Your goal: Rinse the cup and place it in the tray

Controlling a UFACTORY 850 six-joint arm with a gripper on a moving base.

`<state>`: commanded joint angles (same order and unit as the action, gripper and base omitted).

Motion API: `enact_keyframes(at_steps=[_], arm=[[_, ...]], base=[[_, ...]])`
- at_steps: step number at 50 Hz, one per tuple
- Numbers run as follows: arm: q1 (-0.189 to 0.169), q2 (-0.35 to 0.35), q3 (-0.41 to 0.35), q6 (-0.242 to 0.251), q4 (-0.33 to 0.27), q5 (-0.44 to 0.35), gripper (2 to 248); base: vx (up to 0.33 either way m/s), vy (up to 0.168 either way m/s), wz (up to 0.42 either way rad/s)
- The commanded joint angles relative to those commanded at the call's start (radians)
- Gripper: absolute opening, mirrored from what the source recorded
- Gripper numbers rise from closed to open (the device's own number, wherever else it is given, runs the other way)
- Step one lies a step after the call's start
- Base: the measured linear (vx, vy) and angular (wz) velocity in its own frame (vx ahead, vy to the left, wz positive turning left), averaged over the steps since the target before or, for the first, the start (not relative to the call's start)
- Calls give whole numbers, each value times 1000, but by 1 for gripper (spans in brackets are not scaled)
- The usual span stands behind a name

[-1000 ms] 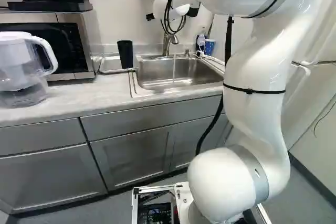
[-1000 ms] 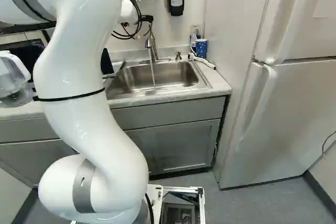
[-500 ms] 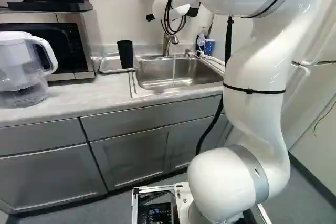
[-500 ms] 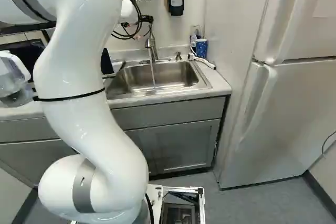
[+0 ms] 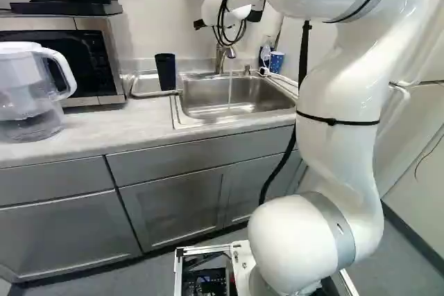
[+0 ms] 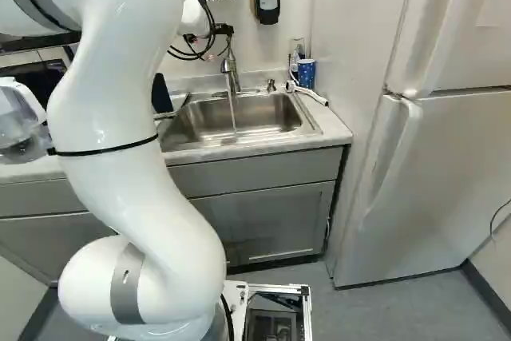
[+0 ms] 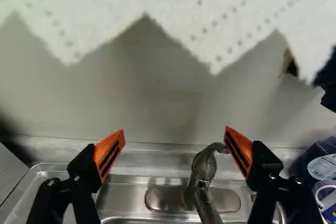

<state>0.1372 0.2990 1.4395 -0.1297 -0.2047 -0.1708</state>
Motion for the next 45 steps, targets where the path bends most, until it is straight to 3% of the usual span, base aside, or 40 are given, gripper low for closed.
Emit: enact_keyframes(at_steps=[45], arm=[[6, -85, -95, 0, 0, 46, 247]], base=[[0, 0, 0]])
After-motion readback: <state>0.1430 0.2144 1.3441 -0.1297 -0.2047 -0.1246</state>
